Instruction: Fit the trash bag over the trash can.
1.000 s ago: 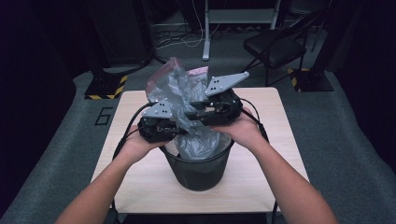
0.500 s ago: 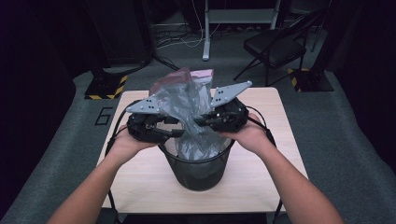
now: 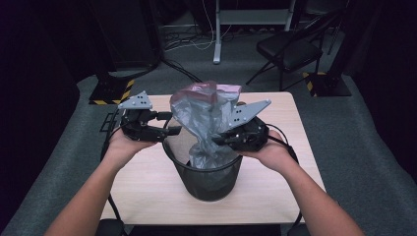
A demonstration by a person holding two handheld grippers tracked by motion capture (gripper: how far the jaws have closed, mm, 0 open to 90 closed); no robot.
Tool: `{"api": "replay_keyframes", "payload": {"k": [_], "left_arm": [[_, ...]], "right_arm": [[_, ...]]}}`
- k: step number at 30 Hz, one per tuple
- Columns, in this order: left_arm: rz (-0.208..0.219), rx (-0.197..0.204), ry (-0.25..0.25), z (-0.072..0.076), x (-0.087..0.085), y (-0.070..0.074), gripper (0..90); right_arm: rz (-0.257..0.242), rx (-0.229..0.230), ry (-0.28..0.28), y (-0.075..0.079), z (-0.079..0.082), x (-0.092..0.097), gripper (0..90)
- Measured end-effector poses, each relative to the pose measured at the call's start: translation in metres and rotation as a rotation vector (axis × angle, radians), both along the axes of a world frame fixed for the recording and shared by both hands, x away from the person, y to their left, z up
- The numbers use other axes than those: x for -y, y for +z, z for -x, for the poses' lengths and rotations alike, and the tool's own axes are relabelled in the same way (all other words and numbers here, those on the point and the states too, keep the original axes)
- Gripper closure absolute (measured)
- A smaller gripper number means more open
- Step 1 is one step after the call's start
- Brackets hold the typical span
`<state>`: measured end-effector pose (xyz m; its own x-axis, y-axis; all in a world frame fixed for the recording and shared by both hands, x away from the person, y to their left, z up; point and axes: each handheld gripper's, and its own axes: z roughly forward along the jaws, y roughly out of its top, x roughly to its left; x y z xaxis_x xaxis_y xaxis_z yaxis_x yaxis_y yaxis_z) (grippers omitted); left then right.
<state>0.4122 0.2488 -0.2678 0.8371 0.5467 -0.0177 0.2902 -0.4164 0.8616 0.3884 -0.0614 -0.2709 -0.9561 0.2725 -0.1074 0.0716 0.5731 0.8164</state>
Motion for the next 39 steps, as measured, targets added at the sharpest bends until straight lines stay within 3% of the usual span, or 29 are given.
{"api": "replay_keyframes", "payload": {"k": [7,12,18,19,22,25,27,31,34,39], "left_arm": [[0.031,0.011,0.024,-0.008,-0.004,0.004,34.3],[0.04,0.042,0.052,-0.016,-0.01,0.019,33.0],[0.052,0.056,0.008,-0.022,-0.004,0.025,31.9],[0.044,0.053,-0.011,-0.022,-0.002,0.025,36.2],[0.023,0.089,-0.048,-0.016,0.004,0.023,62.1],[-0.025,0.125,-0.066,-0.007,0.009,0.021,82.7],[-0.054,0.142,-0.07,-0.002,0.009,0.019,87.0],[-0.055,0.145,-0.082,0.004,0.007,0.018,88.2],[-0.046,0.141,-0.107,0.01,0.008,0.017,88.4],[-0.062,0.138,-0.153,0.02,0.013,0.013,88.4]], "right_arm": [[-0.013,-0.006,0.007,-0.003,0.001,0.004,85.5],[-0.013,-0.002,0.025,-0.004,0.004,0.005,85.6],[-0.022,-0.001,0.037,-0.003,0.005,0.004,85.5],[-0.025,-0.004,0.037,-0.004,0.005,0.004,85.5],[-0.025,-0.009,0.041,-0.005,0.006,0.004,85.2],[-0.031,-0.015,0.038,-0.005,0.007,0.006,74.6],[-0.042,-0.02,0.026,-0.003,0.009,0.009,66.2],[-0.102,-0.004,-0.031,0.01,0.01,0.019,50.6],[-0.126,0.012,-0.063,0.022,0.009,0.02,45.2],[-0.159,0.029,-0.067,0.036,0.006,0.017,40.0]]}}
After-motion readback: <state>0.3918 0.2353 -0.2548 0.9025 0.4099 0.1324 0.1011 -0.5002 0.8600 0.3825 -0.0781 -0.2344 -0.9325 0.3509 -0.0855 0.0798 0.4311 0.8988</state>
